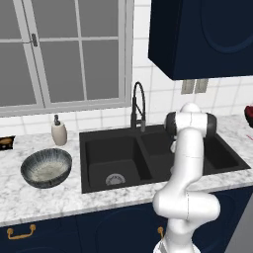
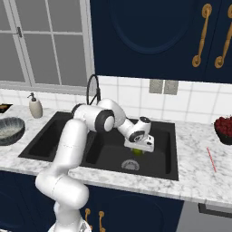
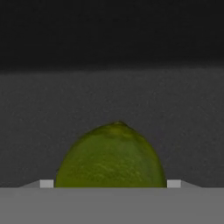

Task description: Pick the lime from the sink and place it in the bowl. Then pick the bowl and place it in the microwave. Then close the microwave door and press the start button.

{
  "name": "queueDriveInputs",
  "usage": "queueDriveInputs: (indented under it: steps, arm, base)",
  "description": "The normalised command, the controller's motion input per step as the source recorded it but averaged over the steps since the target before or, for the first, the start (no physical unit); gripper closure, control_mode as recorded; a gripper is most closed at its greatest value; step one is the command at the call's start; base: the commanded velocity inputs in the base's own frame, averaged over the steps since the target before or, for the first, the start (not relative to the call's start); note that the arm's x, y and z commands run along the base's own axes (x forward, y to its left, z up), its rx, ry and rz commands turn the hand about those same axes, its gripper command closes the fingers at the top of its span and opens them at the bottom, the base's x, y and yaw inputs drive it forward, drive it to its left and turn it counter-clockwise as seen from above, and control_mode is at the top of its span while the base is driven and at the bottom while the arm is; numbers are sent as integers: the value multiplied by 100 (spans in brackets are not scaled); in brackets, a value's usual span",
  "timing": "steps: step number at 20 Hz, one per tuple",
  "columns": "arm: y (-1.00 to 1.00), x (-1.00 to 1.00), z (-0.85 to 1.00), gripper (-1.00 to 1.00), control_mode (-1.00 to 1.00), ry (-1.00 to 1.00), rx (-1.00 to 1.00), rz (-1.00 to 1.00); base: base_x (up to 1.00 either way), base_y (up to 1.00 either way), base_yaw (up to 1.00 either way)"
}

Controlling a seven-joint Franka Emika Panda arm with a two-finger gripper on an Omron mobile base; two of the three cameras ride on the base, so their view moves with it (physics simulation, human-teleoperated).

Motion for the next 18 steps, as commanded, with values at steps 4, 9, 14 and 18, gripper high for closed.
queueDriveInputs:
  steps: [4,9,14,18]
  arm:
    - [14,-75,100,100,-100,-12,0,-2]
    - [11,-70,100,100,-100,-10,0,-1]
    - [15,-70,100,100,-100,-3,0,-2]
    - [31,-65,100,100,-100,0,0,0]
  base:
    - [0,0,0]
    - [0,0,0]
    - [0,0,0]
    - [0,0,0]
